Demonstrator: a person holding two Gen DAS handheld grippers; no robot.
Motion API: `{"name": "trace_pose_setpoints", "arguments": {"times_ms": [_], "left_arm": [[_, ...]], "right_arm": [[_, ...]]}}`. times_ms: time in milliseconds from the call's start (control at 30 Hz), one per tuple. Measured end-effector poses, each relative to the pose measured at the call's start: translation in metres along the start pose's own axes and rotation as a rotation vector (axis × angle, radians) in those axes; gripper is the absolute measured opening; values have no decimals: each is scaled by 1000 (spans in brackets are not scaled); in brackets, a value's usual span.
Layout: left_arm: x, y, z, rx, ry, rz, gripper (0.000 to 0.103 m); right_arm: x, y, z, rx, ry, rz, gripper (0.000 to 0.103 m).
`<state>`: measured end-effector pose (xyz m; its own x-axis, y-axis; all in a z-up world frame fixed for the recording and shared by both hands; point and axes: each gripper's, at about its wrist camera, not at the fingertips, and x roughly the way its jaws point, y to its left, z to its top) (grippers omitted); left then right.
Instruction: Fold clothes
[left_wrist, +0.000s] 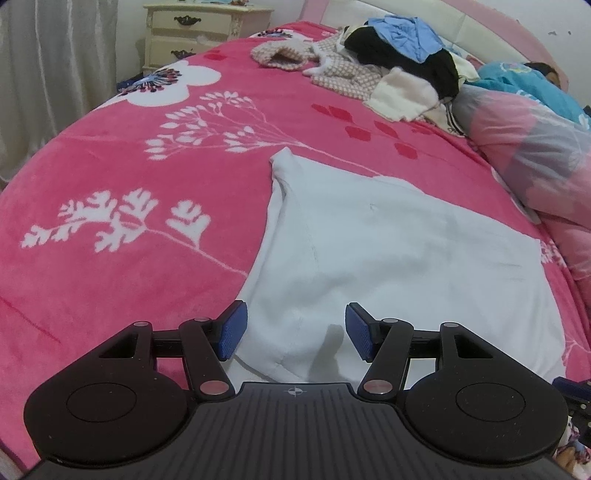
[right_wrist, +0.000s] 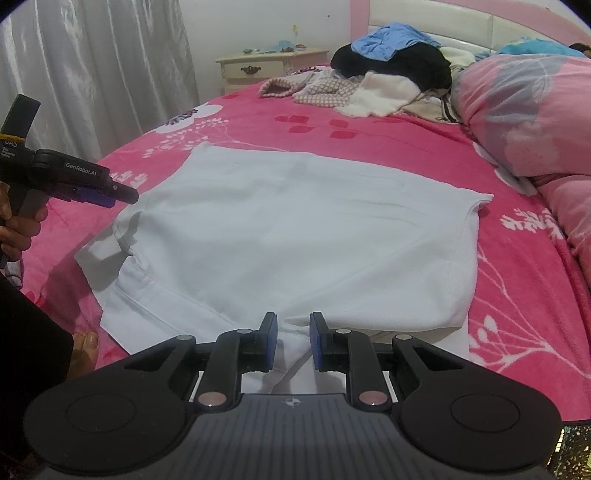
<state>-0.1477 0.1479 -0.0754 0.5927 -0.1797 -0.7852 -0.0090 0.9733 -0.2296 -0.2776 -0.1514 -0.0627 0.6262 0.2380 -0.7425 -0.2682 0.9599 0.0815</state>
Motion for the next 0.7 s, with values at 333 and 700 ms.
{"name": "trace_pose_setpoints", "arguments": {"times_ms": [333,700], "left_arm": [[-2,-2,-4,-16,1,4,59],[-2,-2,-3,-14,3,2,59]], "right_arm": [[1,1,0,-4,5,1,21],[2,2,-1,-6,12,1,21]]}}
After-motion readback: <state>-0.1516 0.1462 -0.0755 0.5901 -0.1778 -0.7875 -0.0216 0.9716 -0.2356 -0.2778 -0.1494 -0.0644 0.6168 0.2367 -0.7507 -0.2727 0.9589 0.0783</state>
